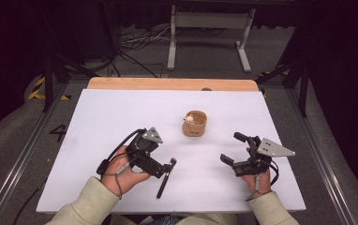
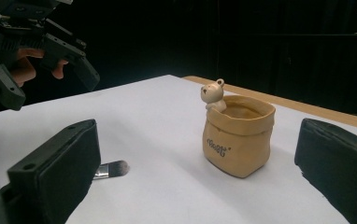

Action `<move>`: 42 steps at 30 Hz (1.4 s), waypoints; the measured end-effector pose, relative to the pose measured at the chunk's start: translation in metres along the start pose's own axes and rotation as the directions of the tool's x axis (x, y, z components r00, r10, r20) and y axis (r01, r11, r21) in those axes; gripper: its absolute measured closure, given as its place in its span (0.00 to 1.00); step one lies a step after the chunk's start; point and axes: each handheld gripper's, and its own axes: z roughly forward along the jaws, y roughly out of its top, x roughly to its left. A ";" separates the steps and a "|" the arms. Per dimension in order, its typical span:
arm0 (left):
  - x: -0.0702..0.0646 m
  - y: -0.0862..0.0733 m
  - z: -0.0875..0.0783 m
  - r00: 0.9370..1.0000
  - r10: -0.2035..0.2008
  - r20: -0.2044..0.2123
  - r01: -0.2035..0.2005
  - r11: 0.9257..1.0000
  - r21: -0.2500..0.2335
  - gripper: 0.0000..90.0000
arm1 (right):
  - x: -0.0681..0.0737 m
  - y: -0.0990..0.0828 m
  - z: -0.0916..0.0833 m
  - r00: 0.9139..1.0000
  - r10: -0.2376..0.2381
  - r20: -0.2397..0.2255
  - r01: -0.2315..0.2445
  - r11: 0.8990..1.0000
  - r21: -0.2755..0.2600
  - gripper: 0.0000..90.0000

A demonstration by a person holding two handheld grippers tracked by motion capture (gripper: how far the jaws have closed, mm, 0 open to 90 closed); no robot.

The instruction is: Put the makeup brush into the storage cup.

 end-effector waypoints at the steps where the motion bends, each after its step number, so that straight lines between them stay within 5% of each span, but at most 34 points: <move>1: -0.001 0.000 0.003 1.000 -0.006 0.005 0.006 1.000 0.017 0.03 | 0.000 0.000 0.000 1.000 -0.001 0.000 0.001 1.000 0.001 0.00; 13: -0.002 0.007 0.021 0.999 0.012 0.034 -0.017 0.986 0.163 0.02 | 0.002 0.002 -0.001 1.000 -0.014 -0.014 0.014 1.000 0.003 0.06; 25: -0.003 0.005 0.042 0.999 0.036 0.030 -0.043 0.961 0.272 0.05 | 0.002 0.001 0.000 1.000 -0.012 -0.022 0.013 1.000 0.017 0.09; 36: -0.003 -0.001 0.053 0.999 0.015 0.029 -0.023 0.956 0.294 0.15 | 0.003 0.002 0.001 0.999 -0.019 -0.026 0.020 0.999 0.032 0.09; 42: -0.002 -0.003 0.058 0.999 -0.001 0.037 -0.011 0.946 0.323 0.18 | 0.004 0.002 0.002 0.999 -0.021 -0.029 0.022 0.999 0.039 0.09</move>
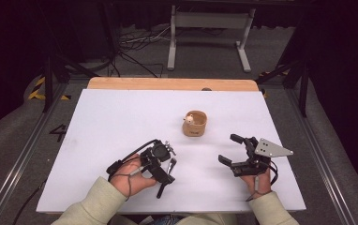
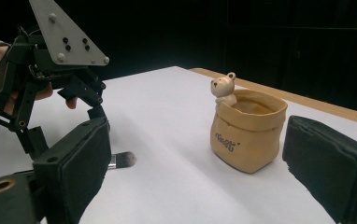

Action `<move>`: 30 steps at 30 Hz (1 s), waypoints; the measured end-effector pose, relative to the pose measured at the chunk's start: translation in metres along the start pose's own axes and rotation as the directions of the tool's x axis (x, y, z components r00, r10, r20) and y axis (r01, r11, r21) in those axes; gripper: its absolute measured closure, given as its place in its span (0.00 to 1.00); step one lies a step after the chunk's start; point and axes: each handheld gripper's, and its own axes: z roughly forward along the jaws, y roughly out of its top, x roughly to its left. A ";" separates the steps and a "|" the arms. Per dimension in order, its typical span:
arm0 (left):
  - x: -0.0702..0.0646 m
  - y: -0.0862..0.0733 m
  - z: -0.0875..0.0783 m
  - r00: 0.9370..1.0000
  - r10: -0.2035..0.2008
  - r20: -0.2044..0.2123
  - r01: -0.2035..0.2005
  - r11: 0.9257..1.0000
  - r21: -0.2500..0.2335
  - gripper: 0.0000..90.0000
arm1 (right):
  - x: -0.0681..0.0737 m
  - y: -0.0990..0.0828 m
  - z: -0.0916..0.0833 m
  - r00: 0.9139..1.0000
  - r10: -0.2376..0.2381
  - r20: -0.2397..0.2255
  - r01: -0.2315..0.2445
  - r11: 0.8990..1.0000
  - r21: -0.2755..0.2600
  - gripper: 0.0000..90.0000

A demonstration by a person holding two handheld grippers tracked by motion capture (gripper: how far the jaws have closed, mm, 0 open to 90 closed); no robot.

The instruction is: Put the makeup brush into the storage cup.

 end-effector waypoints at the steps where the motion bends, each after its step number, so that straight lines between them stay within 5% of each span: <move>1: 0.000 0.000 0.001 1.000 -0.002 -0.001 0.002 1.000 -0.001 0.18 | 0.000 0.000 0.000 1.000 0.000 0.001 0.000 1.000 0.001 0.09; 18: -0.009 0.002 0.009 0.998 -0.016 -0.055 0.019 0.998 0.058 0.20 | 0.002 -0.001 0.003 1.000 -0.005 -0.014 0.005 1.000 0.011 0.10; 30: -0.010 0.002 0.007 0.999 -0.004 -0.046 0.006 0.999 0.047 0.34 | 0.001 -0.002 0.004 1.000 0.008 -0.028 -0.007 1.000 0.016 0.12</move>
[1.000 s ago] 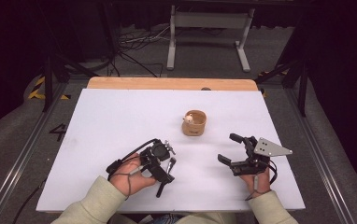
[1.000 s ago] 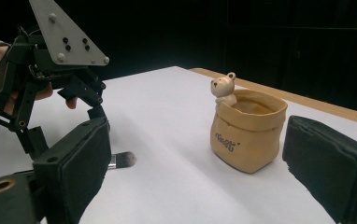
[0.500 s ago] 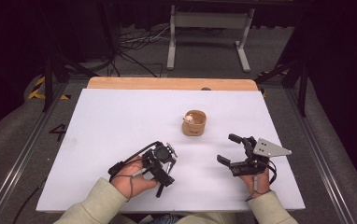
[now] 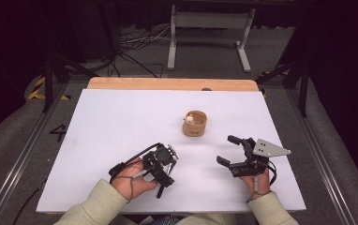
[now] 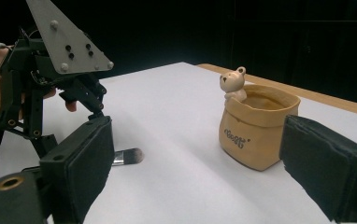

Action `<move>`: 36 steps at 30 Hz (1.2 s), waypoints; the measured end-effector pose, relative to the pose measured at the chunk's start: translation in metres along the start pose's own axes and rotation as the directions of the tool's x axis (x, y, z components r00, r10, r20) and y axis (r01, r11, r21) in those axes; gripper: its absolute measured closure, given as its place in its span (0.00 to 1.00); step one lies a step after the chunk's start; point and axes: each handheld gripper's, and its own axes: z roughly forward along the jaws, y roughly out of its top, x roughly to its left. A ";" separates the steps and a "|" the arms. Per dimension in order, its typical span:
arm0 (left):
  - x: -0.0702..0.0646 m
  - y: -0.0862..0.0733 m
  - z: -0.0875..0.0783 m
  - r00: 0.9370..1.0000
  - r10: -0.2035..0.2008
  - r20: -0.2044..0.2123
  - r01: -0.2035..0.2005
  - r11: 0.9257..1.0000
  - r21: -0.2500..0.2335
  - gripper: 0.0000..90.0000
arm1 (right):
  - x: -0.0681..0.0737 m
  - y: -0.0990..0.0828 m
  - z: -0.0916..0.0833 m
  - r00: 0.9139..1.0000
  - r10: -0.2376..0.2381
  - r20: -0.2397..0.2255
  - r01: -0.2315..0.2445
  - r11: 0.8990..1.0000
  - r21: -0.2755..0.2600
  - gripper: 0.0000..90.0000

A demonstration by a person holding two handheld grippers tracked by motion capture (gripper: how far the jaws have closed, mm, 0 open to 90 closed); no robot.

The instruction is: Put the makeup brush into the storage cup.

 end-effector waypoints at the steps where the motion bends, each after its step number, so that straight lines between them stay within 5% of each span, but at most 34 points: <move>1: 0.000 0.000 0.000 1.000 0.000 0.005 0.000 1.000 -0.002 0.36 | 0.000 0.000 0.000 1.000 0.002 0.000 -0.002 1.000 0.001 0.12; 11: 0.001 0.000 0.004 0.999 -0.014 0.051 0.012 0.999 0.041 0.53 | 0.000 -0.001 0.001 1.000 0.015 -0.007 -0.015 1.000 0.002 0.12; 36: 0.001 -0.002 0.006 1.000 0.000 0.014 -0.002 0.996 0.091 0.83 | 0.002 0.000 0.004 1.000 -0.003 0.010 0.003 0.999 0.037 0.15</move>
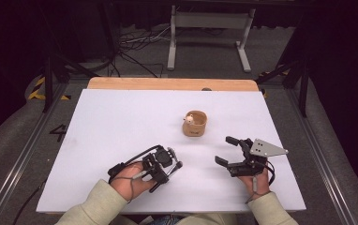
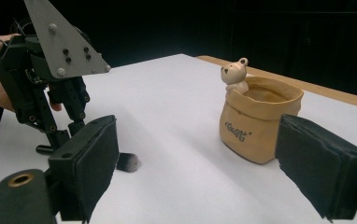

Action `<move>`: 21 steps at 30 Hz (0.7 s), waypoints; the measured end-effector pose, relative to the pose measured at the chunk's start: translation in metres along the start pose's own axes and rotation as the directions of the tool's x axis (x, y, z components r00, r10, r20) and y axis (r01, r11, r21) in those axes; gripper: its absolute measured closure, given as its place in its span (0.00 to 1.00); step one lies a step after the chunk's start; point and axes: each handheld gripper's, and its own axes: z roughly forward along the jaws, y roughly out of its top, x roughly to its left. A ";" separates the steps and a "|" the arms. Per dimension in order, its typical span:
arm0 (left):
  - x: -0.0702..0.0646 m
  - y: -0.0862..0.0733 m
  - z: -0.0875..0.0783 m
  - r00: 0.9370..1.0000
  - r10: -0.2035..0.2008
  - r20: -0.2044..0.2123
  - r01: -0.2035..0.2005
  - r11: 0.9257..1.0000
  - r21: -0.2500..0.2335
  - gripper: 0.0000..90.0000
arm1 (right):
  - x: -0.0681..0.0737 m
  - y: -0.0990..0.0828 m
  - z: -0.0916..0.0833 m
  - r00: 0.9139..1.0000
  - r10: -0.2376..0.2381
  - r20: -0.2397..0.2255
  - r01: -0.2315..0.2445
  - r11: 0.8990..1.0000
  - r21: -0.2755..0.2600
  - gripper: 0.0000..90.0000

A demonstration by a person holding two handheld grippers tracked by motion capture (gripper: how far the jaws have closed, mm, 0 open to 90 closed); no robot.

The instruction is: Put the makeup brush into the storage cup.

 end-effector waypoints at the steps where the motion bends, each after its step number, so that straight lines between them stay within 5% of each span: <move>1: 0.000 0.000 0.000 1.000 0.002 -0.004 -0.001 1.000 0.005 0.84 | 0.000 0.000 0.000 1.000 -0.004 0.001 0.004 1.000 -0.001 0.16; 14: -0.001 0.000 0.000 1.000 0.023 -0.017 -0.023 1.000 0.007 0.88 | 0.002 0.000 0.001 0.999 -0.033 0.008 0.033 0.999 0.013 0.18; 21: 0.002 -0.002 -0.006 1.000 0.024 -0.014 -0.024 0.999 -0.044 0.88 | 0.000 0.000 0.000 1.000 -0.005 -0.002 0.005 1.000 0.014 0.22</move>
